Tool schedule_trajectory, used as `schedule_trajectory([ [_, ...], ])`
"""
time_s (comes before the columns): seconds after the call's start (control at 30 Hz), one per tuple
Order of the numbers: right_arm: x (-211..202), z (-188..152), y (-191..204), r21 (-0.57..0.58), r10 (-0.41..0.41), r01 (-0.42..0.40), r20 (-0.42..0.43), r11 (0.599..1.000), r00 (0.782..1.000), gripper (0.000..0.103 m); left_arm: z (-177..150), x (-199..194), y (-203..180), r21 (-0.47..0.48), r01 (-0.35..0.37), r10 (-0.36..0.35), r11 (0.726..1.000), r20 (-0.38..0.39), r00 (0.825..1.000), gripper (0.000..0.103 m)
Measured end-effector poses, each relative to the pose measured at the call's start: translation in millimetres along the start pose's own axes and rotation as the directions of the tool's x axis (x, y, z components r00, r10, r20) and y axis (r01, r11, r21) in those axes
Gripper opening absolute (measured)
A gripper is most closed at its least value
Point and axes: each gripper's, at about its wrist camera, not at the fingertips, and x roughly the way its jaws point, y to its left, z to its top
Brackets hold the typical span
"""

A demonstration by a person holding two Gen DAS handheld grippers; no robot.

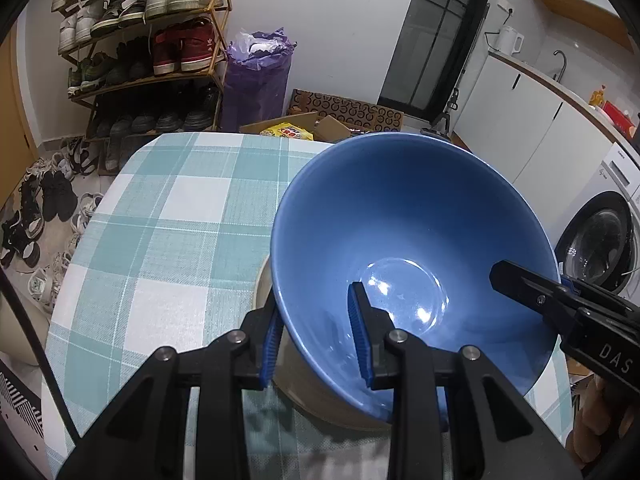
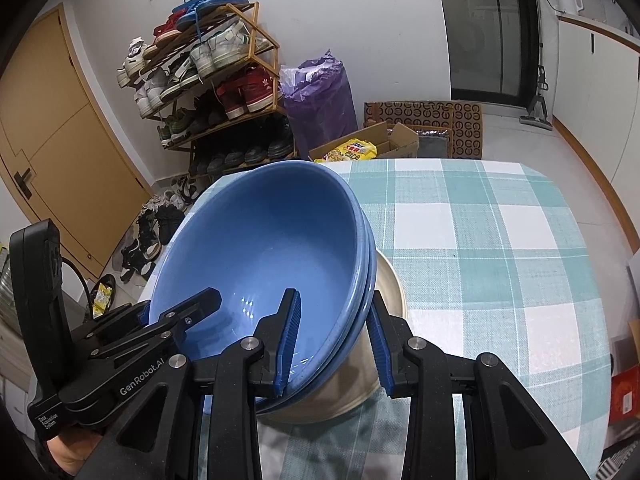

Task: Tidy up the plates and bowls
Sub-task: 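Carry the nested blue bowls over the cream plate stack with both tools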

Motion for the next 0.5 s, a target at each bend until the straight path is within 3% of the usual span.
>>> schedule_trajectory([
  [0.5, 21, 7, -3, 0.004, -0.003, 0.003, -0.018, 1.0, 1.0, 0.034, 7, 14, 2, 0.002, -0.014, 0.014, 1.0, 0.006, 1.0, 0.03],
])
